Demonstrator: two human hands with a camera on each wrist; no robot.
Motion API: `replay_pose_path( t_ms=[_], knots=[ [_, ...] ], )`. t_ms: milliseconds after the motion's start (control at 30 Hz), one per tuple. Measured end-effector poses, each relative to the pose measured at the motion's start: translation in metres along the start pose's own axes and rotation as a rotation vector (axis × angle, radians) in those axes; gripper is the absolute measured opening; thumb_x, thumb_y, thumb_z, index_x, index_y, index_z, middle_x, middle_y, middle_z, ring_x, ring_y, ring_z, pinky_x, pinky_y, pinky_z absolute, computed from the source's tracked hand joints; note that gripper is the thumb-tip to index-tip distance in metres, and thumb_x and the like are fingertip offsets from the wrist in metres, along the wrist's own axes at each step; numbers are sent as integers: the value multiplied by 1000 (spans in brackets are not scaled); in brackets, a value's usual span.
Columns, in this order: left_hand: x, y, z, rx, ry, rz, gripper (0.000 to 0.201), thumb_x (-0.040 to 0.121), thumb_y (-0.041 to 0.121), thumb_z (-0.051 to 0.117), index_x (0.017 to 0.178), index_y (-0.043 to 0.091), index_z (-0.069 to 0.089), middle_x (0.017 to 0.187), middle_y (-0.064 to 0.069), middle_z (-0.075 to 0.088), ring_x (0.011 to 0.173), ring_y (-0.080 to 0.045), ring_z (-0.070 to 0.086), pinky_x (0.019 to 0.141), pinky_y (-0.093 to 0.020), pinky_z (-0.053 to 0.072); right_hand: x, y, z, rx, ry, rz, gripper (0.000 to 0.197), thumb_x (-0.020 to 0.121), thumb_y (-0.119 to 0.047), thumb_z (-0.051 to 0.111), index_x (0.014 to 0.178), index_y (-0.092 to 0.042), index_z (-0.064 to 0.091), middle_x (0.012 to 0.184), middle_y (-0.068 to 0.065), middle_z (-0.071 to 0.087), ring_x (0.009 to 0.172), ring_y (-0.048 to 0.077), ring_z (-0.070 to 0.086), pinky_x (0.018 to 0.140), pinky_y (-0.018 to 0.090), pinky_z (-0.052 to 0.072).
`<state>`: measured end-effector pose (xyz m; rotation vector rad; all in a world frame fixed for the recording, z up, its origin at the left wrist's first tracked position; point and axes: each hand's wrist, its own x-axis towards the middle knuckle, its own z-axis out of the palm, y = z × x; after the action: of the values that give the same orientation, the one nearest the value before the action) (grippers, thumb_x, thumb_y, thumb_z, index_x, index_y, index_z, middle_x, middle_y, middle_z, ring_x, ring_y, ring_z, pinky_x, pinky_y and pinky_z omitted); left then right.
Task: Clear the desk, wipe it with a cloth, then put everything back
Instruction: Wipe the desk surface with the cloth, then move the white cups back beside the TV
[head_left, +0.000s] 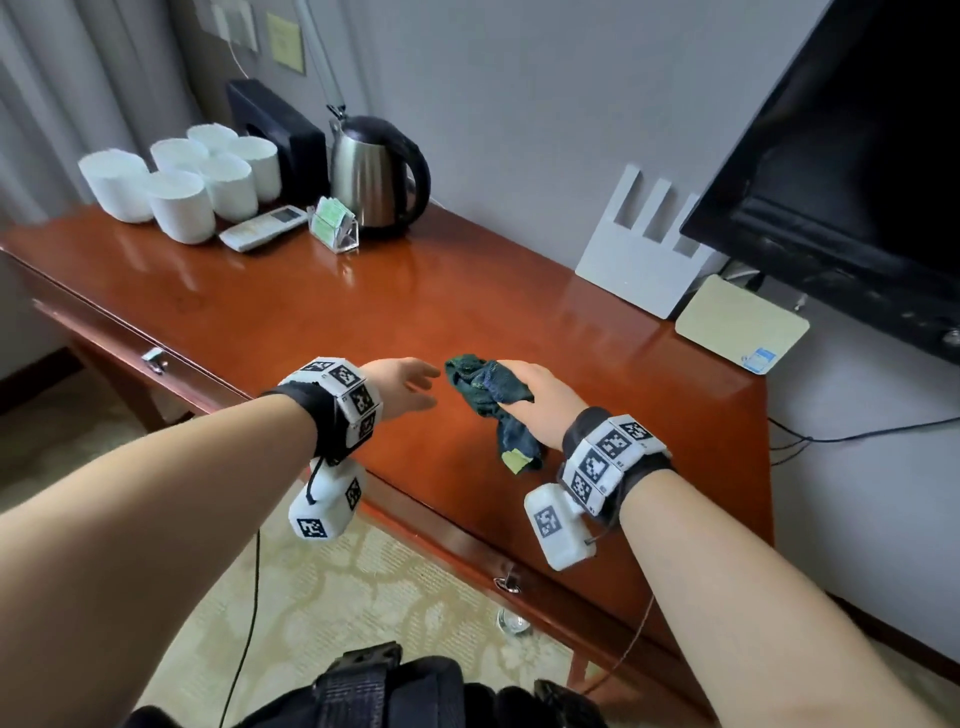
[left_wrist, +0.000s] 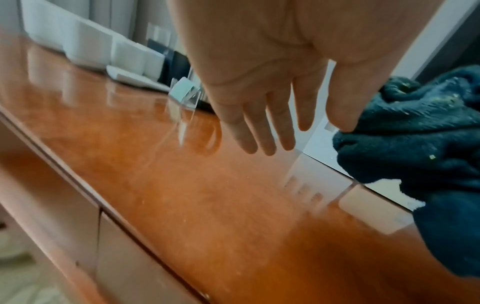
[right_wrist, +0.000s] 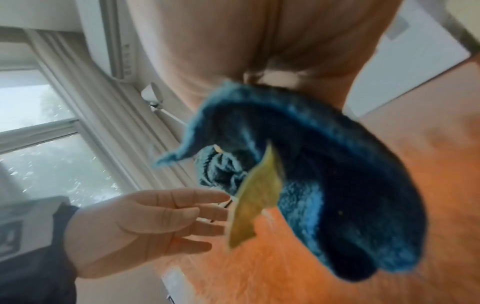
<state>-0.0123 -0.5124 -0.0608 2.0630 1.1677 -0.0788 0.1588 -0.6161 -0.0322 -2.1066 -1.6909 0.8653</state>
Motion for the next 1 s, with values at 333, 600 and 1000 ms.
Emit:
replay_pose_path(
  t_ms=[333, 600, 1000],
  knots=[
    [-20, -5, -35, 232, 238, -185, 70, 91, 36, 59, 149, 22, 23, 153, -4, 22, 137, -24, 33, 112, -35, 32, 33, -28, -27, 211, 73, -134, 42, 95, -15, 51, 136, -14, 44, 133, 5, 54, 121, 21, 52, 93, 22, 38],
    [-44, -67, -88, 232, 331, -205, 71, 91, 33, 58, 150, 22, 20, 156, -5, 18, 142, -23, 24, 115, -34, 25, 91, -103, -2, 219, 21, -256, 43, 93, -13, 53, 135, -12, 45, 133, 8, 53, 121, 23, 52, 96, 23, 38],
    [-3, -238, -234, 277, 317, -162, 75, 88, 26, 63, 150, 22, 21, 156, -2, 18, 142, -23, 22, 115, -37, 26, 255, -246, 88, 3, -113, -225, 47, 91, -14, 53, 137, -17, 44, 136, 10, 46, 125, 24, 47, 107, 33, 37]
  ],
)
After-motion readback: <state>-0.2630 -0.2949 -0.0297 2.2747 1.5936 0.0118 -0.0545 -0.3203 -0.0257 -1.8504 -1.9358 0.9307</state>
